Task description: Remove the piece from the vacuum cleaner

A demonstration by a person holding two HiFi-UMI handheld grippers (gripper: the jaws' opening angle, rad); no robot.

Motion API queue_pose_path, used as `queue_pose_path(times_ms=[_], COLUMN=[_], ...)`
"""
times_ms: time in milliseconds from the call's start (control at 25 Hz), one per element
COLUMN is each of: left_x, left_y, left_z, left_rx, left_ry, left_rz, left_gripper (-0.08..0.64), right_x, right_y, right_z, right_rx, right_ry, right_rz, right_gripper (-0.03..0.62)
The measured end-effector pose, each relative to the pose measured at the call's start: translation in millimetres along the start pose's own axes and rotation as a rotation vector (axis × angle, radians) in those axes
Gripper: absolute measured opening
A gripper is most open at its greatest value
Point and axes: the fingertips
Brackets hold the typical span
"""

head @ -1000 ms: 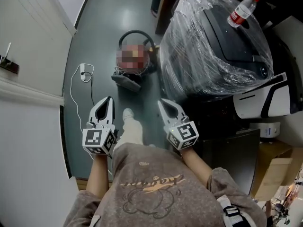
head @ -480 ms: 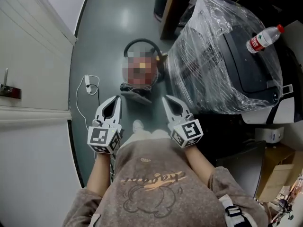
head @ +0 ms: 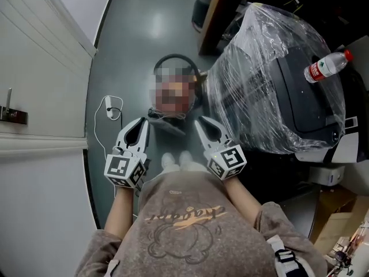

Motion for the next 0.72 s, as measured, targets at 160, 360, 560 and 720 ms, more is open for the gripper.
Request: queue_pose_path(times_ms=[160, 360, 560, 720], left_x=[-1.5, 2.2, 22.3, 57.7], left_y=[12.2, 25.6, 43.9, 64.8], left_z=[-0.1, -3.1, -7.8, -8.7], left_rx=[0.029, 0.051, 0.087, 0.157], left_ry=[-0.005, -0.009, -0.006, 0.032], left_rz=[0.002, 0.0, -0.039, -0.105], left_gripper=[0.105, 0.243, 0.279, 0.281], right_x=[0.1, 5.0, 23.4, 50.9], right_y=[8.2, 15.4, 25.3, 38.8], right_z=[4.4, 14.8, 30.2, 47.8], right_rx=[-0.049, -0.065, -0.061, -0.065], right_ry=[0.012, 0.024, 0.053, 0.081], right_rz=[-0.015, -0.042, -0.093, -0.151], right_gripper=[0.117, 0.23, 0.233, 0.232])
Point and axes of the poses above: the fingertips, and each gripper's own axes: y forward along the fingers, z to its right, x out of its underside, and after that the axes turned 12 degrees about y, right-handed
